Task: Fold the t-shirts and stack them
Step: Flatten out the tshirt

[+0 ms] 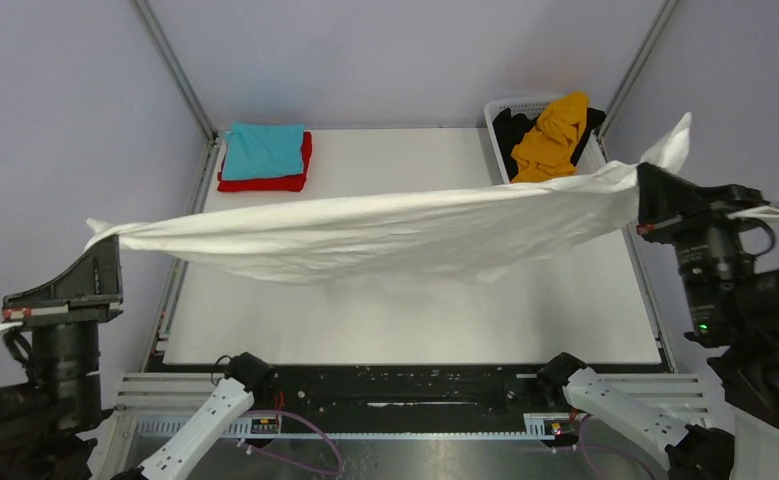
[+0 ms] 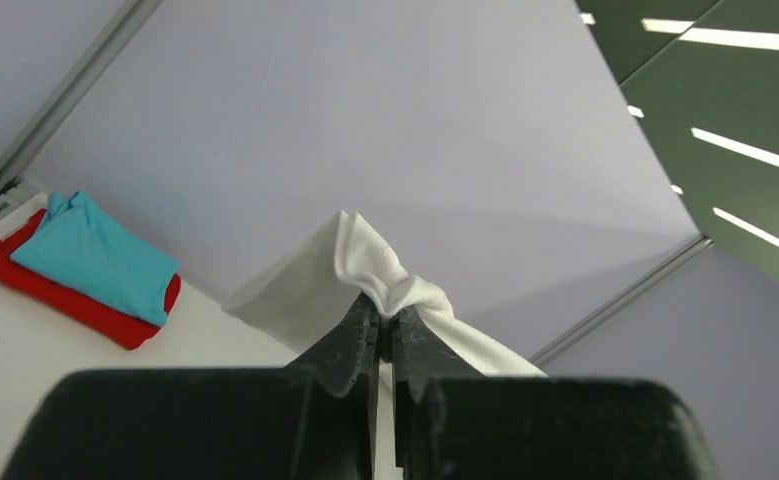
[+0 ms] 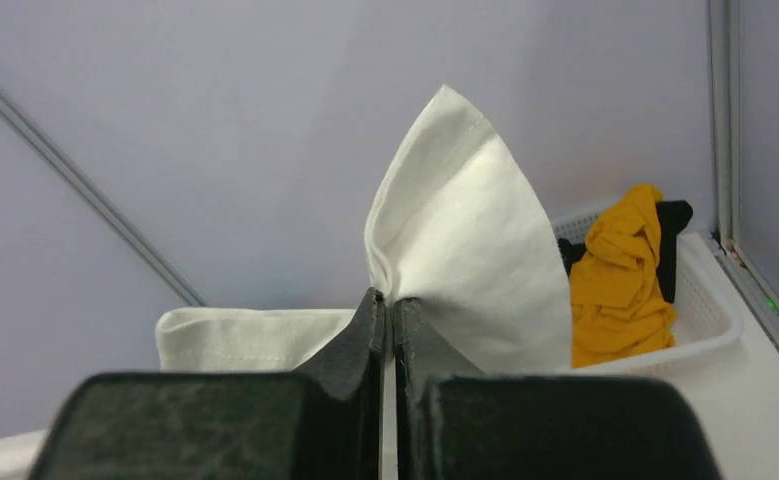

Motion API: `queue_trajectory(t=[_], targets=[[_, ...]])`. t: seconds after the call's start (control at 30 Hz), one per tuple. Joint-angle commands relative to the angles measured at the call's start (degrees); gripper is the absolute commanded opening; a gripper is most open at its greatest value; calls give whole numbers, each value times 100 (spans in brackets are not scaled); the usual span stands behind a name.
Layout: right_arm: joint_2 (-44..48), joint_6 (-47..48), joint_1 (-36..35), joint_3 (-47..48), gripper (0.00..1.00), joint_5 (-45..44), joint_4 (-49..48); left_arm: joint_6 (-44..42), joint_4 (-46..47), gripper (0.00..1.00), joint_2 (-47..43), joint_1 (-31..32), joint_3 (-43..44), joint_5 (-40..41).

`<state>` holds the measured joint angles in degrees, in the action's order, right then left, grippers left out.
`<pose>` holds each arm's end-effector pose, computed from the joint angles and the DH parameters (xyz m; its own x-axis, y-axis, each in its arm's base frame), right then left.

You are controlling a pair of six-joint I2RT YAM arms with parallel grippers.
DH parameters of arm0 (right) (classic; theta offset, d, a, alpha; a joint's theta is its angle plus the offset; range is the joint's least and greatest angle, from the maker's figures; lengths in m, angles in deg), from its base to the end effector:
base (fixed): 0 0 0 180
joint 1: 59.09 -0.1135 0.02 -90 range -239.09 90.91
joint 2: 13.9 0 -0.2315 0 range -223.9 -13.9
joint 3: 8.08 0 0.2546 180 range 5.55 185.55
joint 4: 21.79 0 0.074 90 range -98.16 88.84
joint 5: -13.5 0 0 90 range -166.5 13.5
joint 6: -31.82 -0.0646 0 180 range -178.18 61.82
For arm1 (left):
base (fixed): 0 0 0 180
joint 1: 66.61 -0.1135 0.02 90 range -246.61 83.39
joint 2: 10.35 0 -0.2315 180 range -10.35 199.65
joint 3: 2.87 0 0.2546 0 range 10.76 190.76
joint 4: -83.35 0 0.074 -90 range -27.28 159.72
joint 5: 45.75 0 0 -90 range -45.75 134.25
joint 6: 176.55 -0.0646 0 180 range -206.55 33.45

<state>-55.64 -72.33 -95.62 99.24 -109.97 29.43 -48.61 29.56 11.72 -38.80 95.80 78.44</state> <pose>0.0826 0.0169 0.5312 0.1768 0.3848 -0.9059 -0.1139 0.9222 0.3695 0.0010 0.0405 0.4976 0.3149 -0.7411 -0.5930 0.1538 0.6564 -0.7386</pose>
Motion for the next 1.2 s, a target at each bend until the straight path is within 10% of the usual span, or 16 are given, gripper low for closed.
queue_trajectory(t=[0.0,0.3,0.53,0.73,0.87,1.0,1.17], targets=[[80,332,-20,595,0,18,83,-185,239,0,-212,5,176,129],[-653,716,-20,39,0,-1392,-239,374,-504,0,468,2,-505,822],[-2451,315,354,-1494,0,-1104,-1045,1719,-2128,8,2895,-142,-1635,1850],[-4823,6,559,-1293,7,-678,-1812,1149,-1440,61,5302,-1350,-1653,460],[-5882,84,564,-444,58,-678,-1427,959,-1208,96,5909,-1411,-1472,65],[-5918,-113,555,-162,94,-505,-821,856,-1164,99,5674,-1414,-1533,-109],[-4685,-865,551,-1359,99,716,-378,528,-416,99,5211,-1410,-2410,-1711]])
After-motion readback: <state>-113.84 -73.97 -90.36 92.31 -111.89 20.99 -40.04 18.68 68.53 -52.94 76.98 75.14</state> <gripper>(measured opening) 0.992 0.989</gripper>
